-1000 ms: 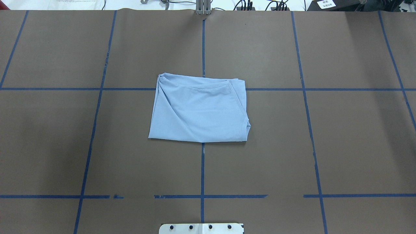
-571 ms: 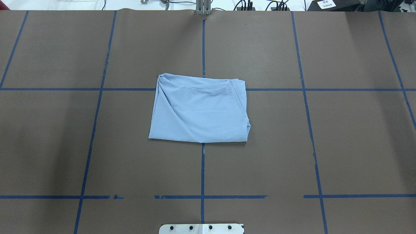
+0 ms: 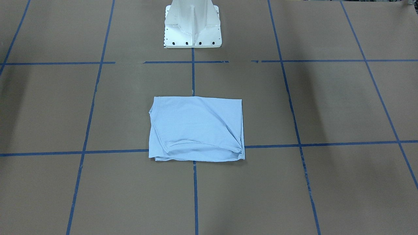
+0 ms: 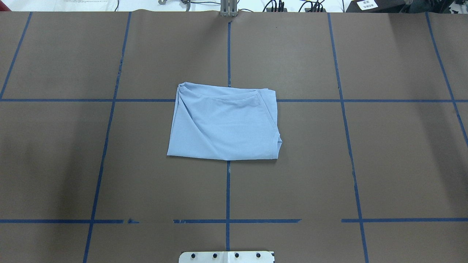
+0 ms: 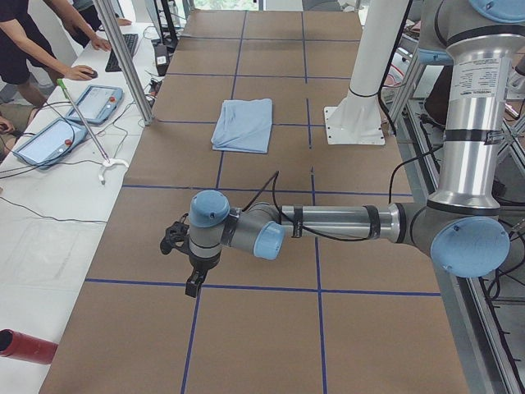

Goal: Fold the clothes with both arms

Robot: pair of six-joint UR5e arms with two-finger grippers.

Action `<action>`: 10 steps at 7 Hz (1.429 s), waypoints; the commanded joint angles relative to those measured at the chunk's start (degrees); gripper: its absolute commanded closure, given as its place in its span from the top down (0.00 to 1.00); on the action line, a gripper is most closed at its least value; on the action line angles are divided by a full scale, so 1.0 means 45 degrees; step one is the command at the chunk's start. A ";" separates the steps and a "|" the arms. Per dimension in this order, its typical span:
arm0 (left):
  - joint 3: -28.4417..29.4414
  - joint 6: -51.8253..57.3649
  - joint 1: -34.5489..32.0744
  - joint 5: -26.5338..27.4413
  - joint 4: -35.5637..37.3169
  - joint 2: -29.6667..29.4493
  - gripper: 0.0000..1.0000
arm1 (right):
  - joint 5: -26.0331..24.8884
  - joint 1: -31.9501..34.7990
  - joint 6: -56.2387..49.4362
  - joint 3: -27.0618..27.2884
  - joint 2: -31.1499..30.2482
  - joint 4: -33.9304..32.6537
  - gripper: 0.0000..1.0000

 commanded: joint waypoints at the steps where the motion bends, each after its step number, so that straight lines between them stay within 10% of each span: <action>1: -0.0065 -0.0015 0.0079 -0.0561 0.0714 0.0034 1.00 | -0.0019 -0.0555 0.0084 -0.0073 0.0003 0.0294 1.00; 10: -0.0847 0.0180 0.0020 -0.0896 0.2809 0.0093 1.00 | 0.0098 -0.0695 0.0103 -0.0093 -0.0017 0.0551 1.00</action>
